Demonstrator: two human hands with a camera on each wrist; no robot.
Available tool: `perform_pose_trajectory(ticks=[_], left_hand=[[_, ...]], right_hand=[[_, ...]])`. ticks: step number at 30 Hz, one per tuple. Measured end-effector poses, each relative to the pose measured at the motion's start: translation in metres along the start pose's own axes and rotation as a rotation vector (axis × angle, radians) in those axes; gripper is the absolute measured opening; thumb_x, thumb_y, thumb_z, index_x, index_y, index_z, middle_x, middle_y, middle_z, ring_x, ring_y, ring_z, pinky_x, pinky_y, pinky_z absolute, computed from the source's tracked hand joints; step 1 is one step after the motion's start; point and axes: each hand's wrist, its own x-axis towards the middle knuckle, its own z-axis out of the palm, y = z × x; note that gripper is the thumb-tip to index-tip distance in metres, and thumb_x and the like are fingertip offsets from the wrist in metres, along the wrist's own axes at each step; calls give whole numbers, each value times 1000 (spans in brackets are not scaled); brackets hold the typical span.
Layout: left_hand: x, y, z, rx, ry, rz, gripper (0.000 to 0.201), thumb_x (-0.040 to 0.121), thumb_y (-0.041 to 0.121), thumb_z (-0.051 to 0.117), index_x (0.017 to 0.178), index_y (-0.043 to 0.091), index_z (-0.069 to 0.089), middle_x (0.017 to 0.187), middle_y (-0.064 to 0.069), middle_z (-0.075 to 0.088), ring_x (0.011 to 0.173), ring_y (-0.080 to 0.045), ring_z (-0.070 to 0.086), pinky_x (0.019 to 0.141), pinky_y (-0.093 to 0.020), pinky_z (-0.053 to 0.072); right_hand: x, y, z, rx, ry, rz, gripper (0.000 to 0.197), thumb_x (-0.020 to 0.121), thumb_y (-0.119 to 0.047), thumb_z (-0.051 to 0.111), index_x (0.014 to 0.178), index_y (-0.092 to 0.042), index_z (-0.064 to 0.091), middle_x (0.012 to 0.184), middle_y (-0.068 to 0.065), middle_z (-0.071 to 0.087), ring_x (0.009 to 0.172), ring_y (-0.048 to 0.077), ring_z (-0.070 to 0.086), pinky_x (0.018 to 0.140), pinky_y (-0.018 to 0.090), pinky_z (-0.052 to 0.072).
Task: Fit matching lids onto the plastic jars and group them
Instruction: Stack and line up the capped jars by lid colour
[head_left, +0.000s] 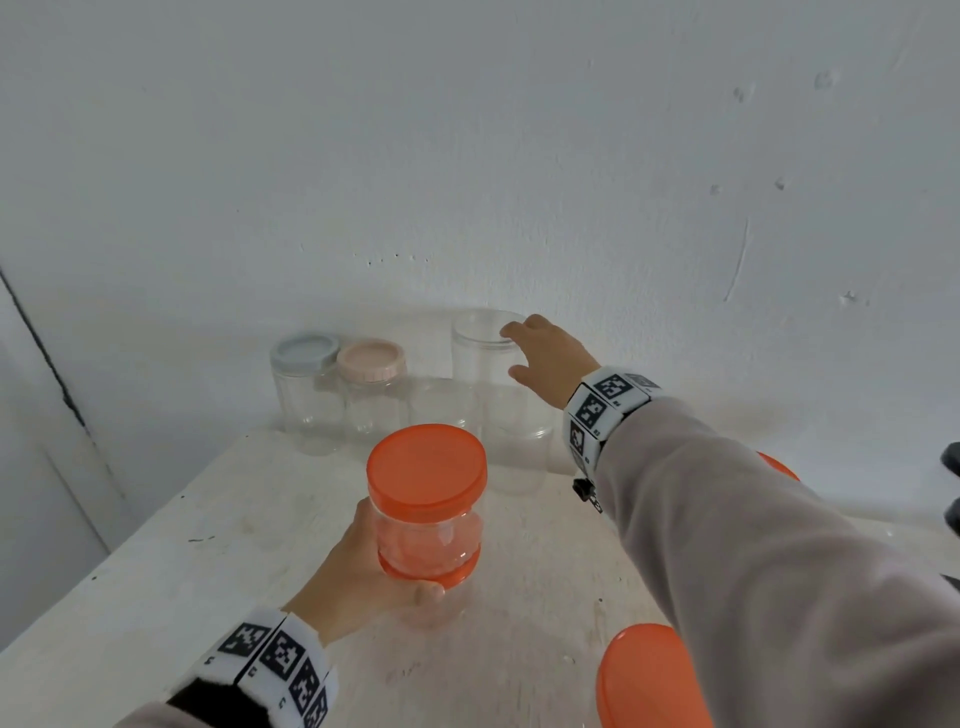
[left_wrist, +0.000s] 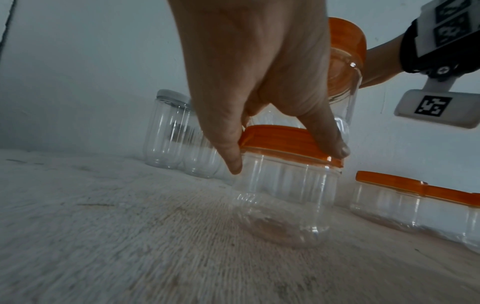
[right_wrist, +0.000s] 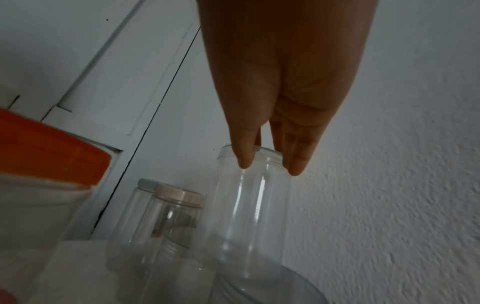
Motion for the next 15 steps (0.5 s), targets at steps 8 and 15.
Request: perform_pose_trajectory(ticks=[8, 15], left_hand=[[-1, -2, 2, 36, 22, -13, 103, 48, 47, 88, 129, 41, 24, 132, 13, 44, 121, -5, 47, 98, -25, 45], [-1, -2, 3, 39, 34, -32, 107, 48, 46, 87, 133, 38, 22, 132, 14, 43, 121, -5, 45, 96, -23, 43]], right_hand=[[22, -8, 6, -60, 116, 39, 24, 99, -13, 45, 121, -7, 54, 113, 11, 53, 94, 27, 58, 69, 29, 41], [28, -19, 12, -90, 104, 49, 23, 99, -13, 47, 121, -8, 50, 114, 12, 49, 79, 22, 49, 64, 29, 39]])
